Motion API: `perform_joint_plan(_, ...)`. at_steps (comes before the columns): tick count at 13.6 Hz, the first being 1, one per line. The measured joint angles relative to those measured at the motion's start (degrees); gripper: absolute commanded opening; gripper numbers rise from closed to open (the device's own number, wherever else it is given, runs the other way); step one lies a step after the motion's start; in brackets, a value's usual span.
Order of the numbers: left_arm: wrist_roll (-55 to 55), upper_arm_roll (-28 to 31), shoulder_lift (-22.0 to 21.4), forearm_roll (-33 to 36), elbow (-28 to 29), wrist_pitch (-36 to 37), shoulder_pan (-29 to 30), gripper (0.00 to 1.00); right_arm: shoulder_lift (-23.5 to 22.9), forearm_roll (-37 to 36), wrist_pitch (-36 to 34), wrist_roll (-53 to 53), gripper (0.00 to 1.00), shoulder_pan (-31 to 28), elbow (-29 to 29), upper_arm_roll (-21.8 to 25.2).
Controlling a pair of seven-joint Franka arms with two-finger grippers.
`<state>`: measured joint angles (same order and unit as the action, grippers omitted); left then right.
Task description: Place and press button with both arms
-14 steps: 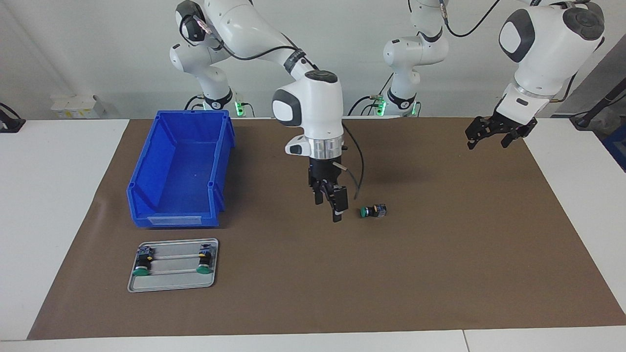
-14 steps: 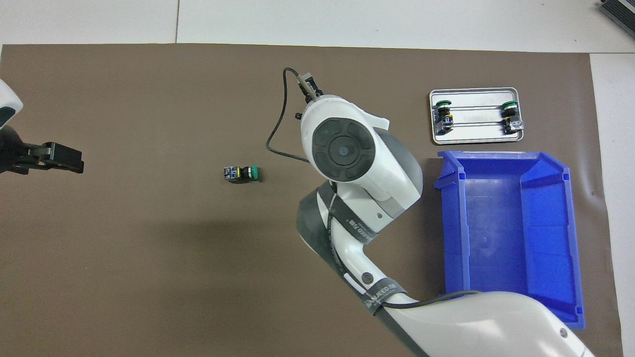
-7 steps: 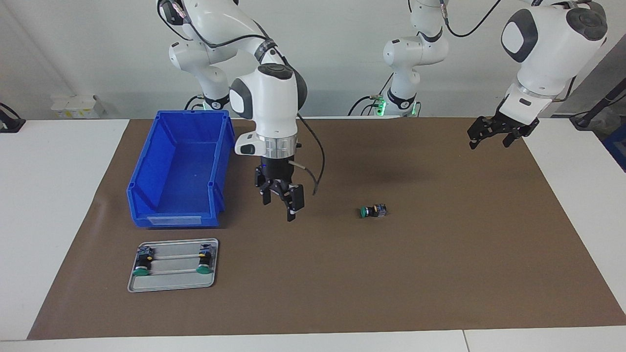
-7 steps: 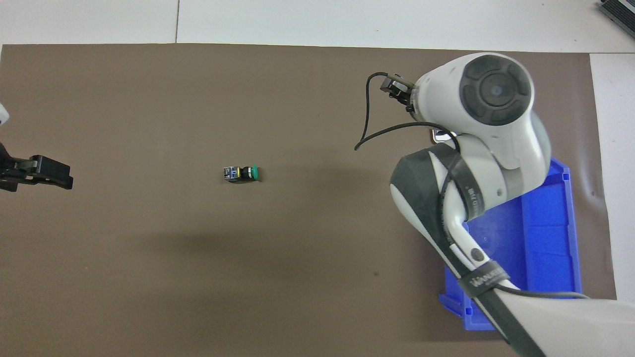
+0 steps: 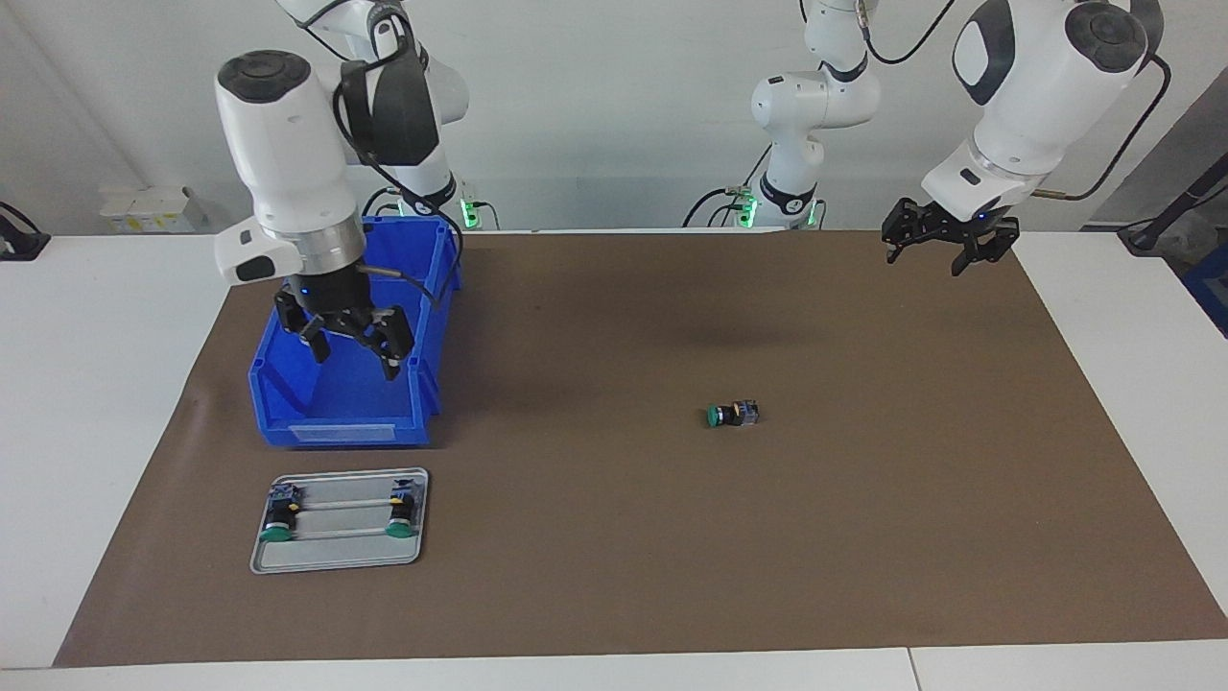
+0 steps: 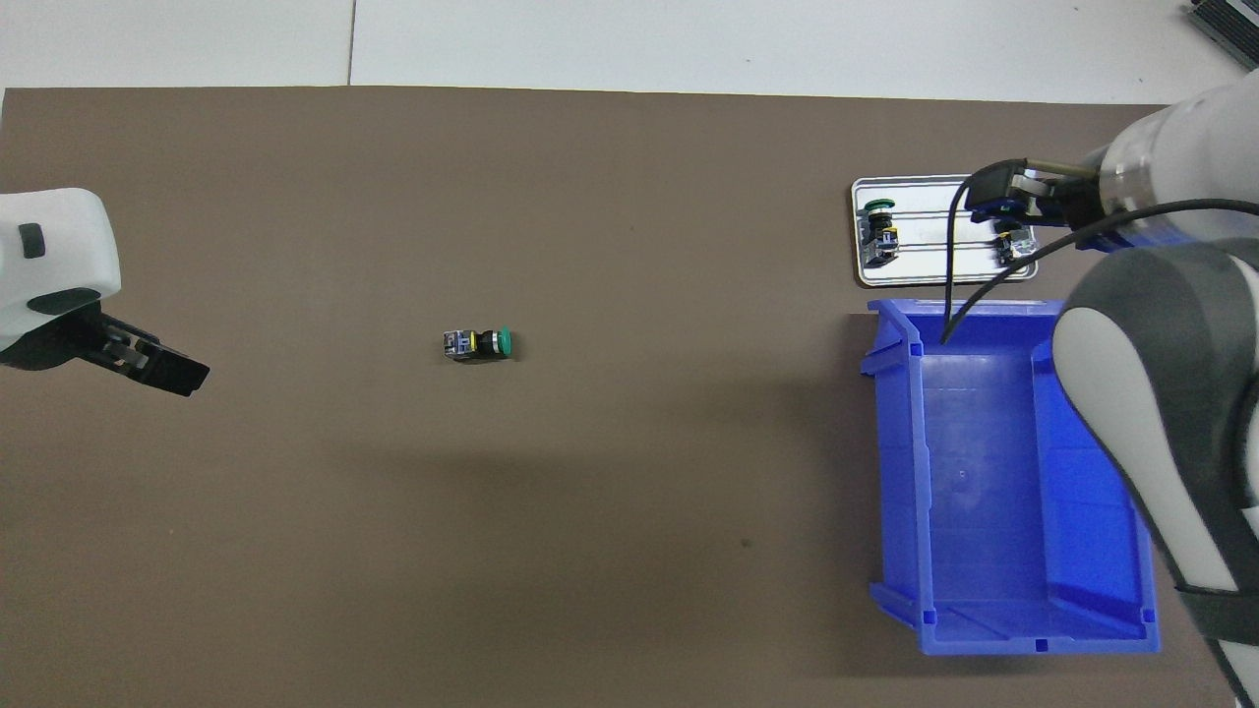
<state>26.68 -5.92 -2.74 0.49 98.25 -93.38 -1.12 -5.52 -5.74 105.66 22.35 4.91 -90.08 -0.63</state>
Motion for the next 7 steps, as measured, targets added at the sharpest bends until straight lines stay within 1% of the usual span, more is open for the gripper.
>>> perform_joint_plan(3,8.30,-0.31,0.02,-1.70,0.80,-4.89,-4.63,0.90,4.41,0.01,-5.55,-0.57,1.00,-0.95,0.41,0.02)
perform_joint_plan(4,11.20,-0.41,-0.01,-2.52,1.76,-7.02,-6.29,0.88,5.45,0.15,-9.06,-1.83,1.00,-1.22,1.38,0.03)
perform_joint_plan(5,14.09,-0.49,-0.11,-2.87,3.04,-9.08,-7.78,0.88,6.04,0.82,-12.96,-4.30,1.00,-1.85,2.70,0.07)
perform_joint_plan(7,19.81,-0.58,-0.57,-4.36,6.15,-12.80,-9.44,0.86,6.30,2.75,-17.12,-8.69,1.00,-3.71,3.03,0.16)
